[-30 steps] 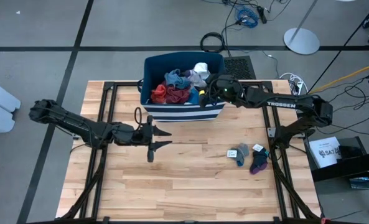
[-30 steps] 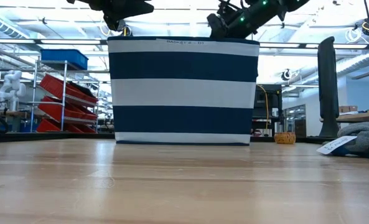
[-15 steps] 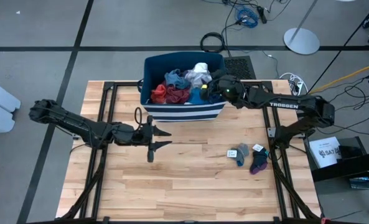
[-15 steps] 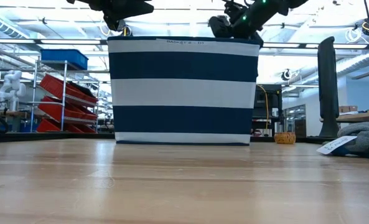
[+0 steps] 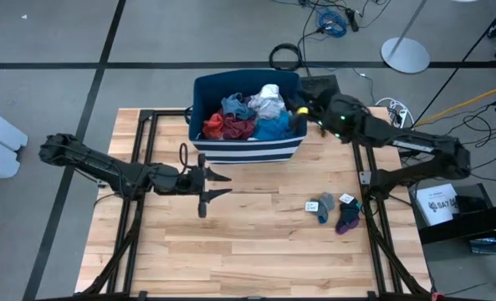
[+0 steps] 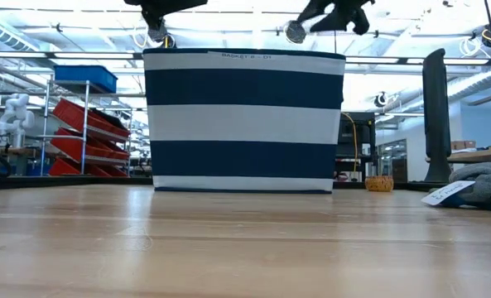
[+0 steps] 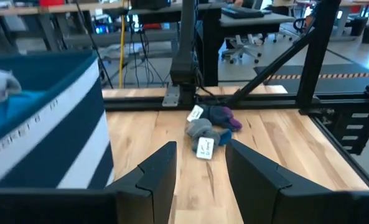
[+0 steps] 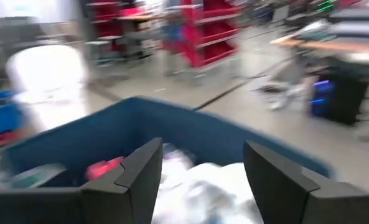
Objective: Sort clothes
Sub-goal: Put the gray socks into the blue laundry organizer
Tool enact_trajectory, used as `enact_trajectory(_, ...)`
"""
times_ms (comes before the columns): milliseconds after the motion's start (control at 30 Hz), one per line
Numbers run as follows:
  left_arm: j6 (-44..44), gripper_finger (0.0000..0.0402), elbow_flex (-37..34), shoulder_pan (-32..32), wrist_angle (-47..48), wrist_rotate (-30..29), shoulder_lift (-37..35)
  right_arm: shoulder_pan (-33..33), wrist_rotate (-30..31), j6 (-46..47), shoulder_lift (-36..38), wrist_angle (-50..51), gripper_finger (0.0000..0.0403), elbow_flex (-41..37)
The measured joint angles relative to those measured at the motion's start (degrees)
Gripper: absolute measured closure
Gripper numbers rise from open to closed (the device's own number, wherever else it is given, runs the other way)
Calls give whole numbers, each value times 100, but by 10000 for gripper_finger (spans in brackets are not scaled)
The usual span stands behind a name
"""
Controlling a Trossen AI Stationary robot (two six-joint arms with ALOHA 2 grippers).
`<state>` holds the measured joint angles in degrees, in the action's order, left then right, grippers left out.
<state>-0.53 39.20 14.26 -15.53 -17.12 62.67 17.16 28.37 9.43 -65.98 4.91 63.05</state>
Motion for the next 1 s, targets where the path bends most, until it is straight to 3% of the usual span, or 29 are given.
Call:
enact_trajectory(267,-772,253,390,0,-33,-4,0,-608,-2064,1051,645,1402,195,0)
enact_trajectory(333,-930,253,489,0,-35,-7,0,-854,-2336,1201,679,1831,195,0)
enact_trajectory(567,-1071,253,745,0,-27,-9,-2,-1942,-2379,2305,589,3643,195,-4)
enact_trajectory(833,-1036,253,763,0,-27,-9,-2,-2967,-2349,3672,475,4616,195,-4)
enact_trajectory(1000,-1033,253,763,0,-60,-10,-2,-3420,-1775,4490,291,5241,195,-4)
